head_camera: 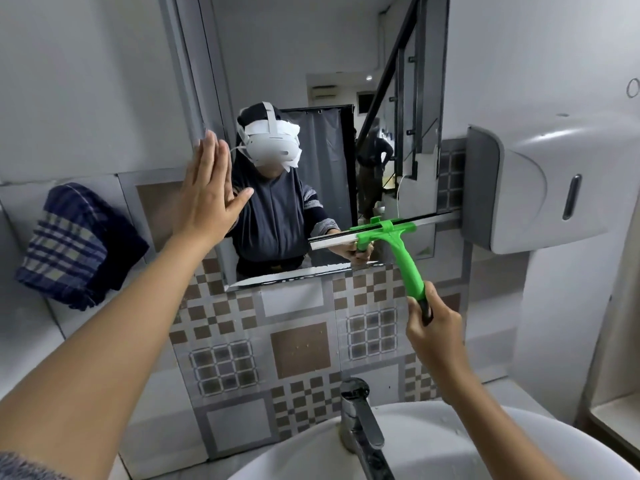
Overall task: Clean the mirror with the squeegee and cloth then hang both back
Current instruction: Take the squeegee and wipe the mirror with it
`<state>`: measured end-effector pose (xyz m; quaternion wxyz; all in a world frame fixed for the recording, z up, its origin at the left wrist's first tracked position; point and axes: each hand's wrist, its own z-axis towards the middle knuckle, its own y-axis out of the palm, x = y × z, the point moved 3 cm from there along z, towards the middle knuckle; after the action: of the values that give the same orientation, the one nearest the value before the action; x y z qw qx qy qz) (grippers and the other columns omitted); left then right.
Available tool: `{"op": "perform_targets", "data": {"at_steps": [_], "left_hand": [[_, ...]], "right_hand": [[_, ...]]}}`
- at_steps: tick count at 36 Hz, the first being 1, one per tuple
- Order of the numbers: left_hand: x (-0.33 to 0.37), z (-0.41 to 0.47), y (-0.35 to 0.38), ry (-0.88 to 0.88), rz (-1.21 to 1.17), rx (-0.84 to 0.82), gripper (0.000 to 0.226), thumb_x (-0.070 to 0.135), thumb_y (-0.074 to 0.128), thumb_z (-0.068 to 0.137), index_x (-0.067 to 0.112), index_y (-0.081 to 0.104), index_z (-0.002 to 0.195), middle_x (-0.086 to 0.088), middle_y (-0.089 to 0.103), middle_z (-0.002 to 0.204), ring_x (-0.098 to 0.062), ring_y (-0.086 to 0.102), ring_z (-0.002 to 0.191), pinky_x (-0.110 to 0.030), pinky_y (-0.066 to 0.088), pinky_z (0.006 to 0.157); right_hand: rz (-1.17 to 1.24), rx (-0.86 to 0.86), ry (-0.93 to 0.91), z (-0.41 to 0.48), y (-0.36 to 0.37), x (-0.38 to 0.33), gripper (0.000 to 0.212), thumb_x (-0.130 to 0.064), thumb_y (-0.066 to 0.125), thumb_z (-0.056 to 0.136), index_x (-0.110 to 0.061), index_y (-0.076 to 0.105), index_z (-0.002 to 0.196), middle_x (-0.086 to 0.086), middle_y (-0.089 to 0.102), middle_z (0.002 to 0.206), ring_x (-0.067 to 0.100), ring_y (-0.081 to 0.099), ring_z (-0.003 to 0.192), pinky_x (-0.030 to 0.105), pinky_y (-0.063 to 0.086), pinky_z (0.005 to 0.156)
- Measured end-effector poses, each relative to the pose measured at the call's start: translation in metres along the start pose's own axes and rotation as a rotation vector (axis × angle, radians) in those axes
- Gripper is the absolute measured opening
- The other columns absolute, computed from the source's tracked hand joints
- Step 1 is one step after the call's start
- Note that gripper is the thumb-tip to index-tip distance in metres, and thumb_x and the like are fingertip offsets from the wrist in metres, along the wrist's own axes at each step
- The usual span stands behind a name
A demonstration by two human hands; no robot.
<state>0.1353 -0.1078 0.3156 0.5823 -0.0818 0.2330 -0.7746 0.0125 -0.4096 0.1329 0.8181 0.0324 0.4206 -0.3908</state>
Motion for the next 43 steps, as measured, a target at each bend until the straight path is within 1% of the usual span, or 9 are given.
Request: {"op": "perform_targets", "data": {"at_steps": [4,8,11,16,19,27,31,35,43], "left_hand": [[-0.004,0.008,-0.005,0.075,0.044,-0.044,0.088,0.048,0.049,0.088,0.007,-0.003,0.146,-0.013,-0.006,0.155,-0.024,-0.009,0.142,-0.024,-0.011,0.113],[-0.007,0.009,-0.005,0.109,0.056,-0.074,0.089,0.052,0.045,0.089,0.007,-0.007,0.145,-0.011,-0.009,0.155,-0.023,-0.010,0.142,-0.032,-0.001,0.116],[-0.006,0.008,-0.006,0.120,0.047,-0.069,0.087,0.051,0.043,0.090,0.006,-0.007,0.145,-0.012,-0.010,0.155,-0.024,-0.010,0.142,-0.032,-0.003,0.116],[-0.007,0.007,-0.004,0.110,0.016,-0.058,0.086,0.052,0.041,0.090,0.008,-0.008,0.145,-0.009,-0.012,0.155,-0.023,-0.010,0.142,-0.031,-0.003,0.115],[-0.007,0.007,-0.004,0.115,0.004,-0.054,0.086,0.052,0.041,0.090,0.007,-0.007,0.145,-0.010,-0.010,0.155,-0.024,-0.009,0.143,-0.031,-0.003,0.115],[-0.009,0.007,-0.003,0.137,-0.005,-0.041,0.086,0.052,0.042,0.091,0.007,-0.008,0.144,-0.011,-0.009,0.155,-0.024,-0.009,0.143,-0.030,-0.005,0.114],[-0.008,0.006,-0.003,0.129,-0.034,-0.036,0.085,0.050,0.043,0.091,0.007,-0.007,0.144,-0.012,-0.008,0.155,-0.025,-0.008,0.143,-0.031,-0.002,0.115],[-0.007,0.006,-0.004,0.125,-0.066,-0.026,0.084,0.048,0.045,0.091,0.006,-0.005,0.144,-0.013,-0.006,0.156,-0.026,-0.007,0.143,-0.030,-0.003,0.114],[-0.006,0.003,-0.001,0.116,-0.101,-0.001,0.080,0.043,0.046,0.092,0.005,-0.002,0.145,-0.013,-0.003,0.156,-0.027,-0.004,0.143,-0.028,-0.002,0.114]], "right_hand": [[0.119,0.032,0.046,-0.009,0.014,-0.002,0.023,-0.004,0.051,0.090,-0.002,0.052,0.113,-0.001,0.043,0.053,0.006,0.042,0.039,0.014,0.031,0.035],[0.195,0.086,0.072,-0.018,0.025,-0.011,0.004,-0.004,0.049,0.091,-0.006,0.052,0.092,0.000,0.042,0.053,0.009,0.038,0.040,0.016,0.029,0.036],[0.298,0.101,0.134,-0.025,0.037,-0.016,0.008,-0.005,0.047,0.092,-0.009,0.051,0.085,0.001,0.039,0.053,0.008,0.033,0.041,0.026,0.031,0.037],[0.385,0.143,0.204,-0.040,0.054,-0.026,0.016,-0.005,0.046,0.092,-0.006,0.048,0.076,0.001,0.036,0.053,0.007,0.029,0.041,0.019,0.028,0.037],[0.389,0.139,0.232,-0.048,0.064,-0.030,0.016,-0.008,0.046,0.092,-0.010,0.048,0.077,0.000,0.037,0.052,0.013,0.032,0.043,0.025,0.030,0.039],[0.440,0.128,0.260,-0.067,0.086,-0.047,0.013,-0.007,0.046,0.093,-0.009,0.050,0.081,0.004,0.039,0.056,0.013,0.033,0.045,0.019,0.030,0.038],[0.437,0.122,0.268,-0.074,0.094,-0.055,0.013,-0.008,0.047,0.093,-0.011,0.053,0.082,0.004,0.039,0.055,0.014,0.034,0.045,0.023,0.031,0.038],[0.424,0.099,0.237,-0.083,0.102,-0.061,0.012,-0.006,0.047,0.092,-0.012,0.052,0.084,0.006,0.039,0.056,0.011,0.032,0.044,0.019,0.028,0.037],[0.289,0.053,0.153,-0.095,0.117,-0.062,0.012,-0.004,0.049,0.091,-0.016,0.050,0.091,0.000,0.041,0.051,0.009,0.035,0.040,0.028,0.033,0.037]]}}
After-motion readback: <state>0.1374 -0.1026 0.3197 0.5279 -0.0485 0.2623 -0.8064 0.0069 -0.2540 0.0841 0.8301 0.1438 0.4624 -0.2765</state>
